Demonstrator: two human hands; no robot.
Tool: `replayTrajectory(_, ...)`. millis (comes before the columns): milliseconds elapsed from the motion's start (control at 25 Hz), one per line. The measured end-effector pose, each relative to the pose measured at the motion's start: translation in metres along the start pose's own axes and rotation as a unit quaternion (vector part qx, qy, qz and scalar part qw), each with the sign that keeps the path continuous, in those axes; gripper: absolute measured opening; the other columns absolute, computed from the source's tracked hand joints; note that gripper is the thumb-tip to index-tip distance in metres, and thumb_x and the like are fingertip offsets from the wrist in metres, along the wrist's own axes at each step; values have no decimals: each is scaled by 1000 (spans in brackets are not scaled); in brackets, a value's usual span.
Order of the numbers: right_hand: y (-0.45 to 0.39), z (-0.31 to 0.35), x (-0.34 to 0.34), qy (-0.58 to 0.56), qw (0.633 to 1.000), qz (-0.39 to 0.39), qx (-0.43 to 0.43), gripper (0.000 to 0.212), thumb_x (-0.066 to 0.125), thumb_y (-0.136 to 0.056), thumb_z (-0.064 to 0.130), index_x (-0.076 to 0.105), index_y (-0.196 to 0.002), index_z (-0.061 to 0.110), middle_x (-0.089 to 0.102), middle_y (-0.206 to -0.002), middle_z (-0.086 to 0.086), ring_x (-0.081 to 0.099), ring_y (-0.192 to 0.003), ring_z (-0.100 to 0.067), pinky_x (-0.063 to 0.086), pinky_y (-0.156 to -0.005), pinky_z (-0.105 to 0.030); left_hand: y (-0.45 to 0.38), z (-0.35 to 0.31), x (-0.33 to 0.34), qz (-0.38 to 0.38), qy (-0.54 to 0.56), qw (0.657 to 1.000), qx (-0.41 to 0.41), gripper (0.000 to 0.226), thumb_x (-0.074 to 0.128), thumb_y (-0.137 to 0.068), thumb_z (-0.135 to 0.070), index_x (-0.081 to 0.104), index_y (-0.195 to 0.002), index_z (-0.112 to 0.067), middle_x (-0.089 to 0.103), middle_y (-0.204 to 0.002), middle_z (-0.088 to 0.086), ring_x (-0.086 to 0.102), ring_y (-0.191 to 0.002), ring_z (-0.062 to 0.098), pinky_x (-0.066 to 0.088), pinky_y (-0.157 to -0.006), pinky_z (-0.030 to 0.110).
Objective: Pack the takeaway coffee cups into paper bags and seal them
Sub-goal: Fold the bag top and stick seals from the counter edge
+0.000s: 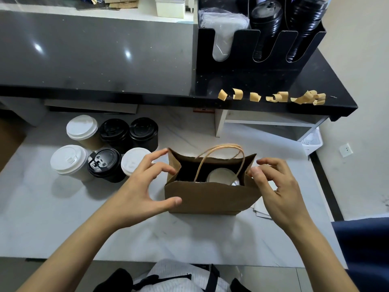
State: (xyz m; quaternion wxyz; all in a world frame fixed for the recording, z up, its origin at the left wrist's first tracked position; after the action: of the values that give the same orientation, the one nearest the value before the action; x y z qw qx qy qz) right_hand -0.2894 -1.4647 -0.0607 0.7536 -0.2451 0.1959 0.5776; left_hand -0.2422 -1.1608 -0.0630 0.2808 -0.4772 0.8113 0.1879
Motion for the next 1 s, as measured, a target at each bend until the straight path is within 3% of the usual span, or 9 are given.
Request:
replayTrajectory(120,-2,-3,2,17,1000,24,-3,38,49,-91,62,73,-84,34,54,-125,12,52,-124,0,42,-91,-22,-6,2,0,1,1,1000,16,36,81,-82,-19,63,-108,-36,22,-161,-24,35,-143,3,34,-110,32)
replayTrajectory(240,-3,-2,2,8,999,50,-4,32,54,-87,65,71,-85,39,49,-141,22,52,-128,-5,40,-97,-27,-12,6,-2,-4,-2,1000,18,29,77,-87,-20,65,-105,-40,42,-146,-23,41,-137,8,35,-112,38)
replayTrajectory(400,-4,-4,1,33,995,90,-25,27,71,-82,64,69,-92,39,44,-148,27,46,-135,-5,39,-105,-32,-16,7,-4,-26,0,1000,8,17,75,-89,-26,66,-98,-38,54,-131,-23,50,-125,12,42,-103,35)
replayTrajectory(600,-7,-6,-3,41,991,110,-61,33,90,-69,39,69,-94,40,52,-135,21,48,-132,-9,43,-105,-41,-21,11,-4,-64,40,997,2,22,78,-87,-18,58,-88,-29,67,-117,-19,60,-118,14,48,-98,40)
replayTrajectory(800,-13,-4,-2,91,985,61,-135,18,75,-79,47,74,-87,31,62,-109,15,58,-109,-8,47,-91,-48,-24,15,-2,-88,82,992,-22,32,79,-85,-15,54,-100,-28,71,-105,-17,66,-106,12,52,-95,31)
replayTrajectory(920,-13,-7,-3,102,982,66,-145,19,76,-79,46,73,-87,30,64,-111,17,59,-110,-6,47,-91,-45,-25,16,0,-80,67,995,-6,32,78,-87,-17,63,-113,-28,69,-103,-17,65,-105,12,51,-94,31)
replayTrajectory(1000,-11,-9,-2,96,982,80,-140,18,79,-78,43,72,-89,30,65,-114,20,59,-113,-7,46,-94,-43,-25,15,0,-73,36,996,22,24,76,-89,-18,71,-110,-28,66,-100,-14,63,-100,16,50,-91,32)
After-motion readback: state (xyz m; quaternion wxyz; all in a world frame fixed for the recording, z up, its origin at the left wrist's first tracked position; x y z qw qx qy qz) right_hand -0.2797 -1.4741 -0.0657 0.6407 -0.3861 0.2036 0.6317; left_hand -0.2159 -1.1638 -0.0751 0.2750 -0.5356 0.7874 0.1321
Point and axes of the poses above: each hand's wrist, its own y-axis away from the middle knuckle, its own x-axis out of the palm, z = x × y, the point moved 5 cm from there along -y, towards the middle knuckle
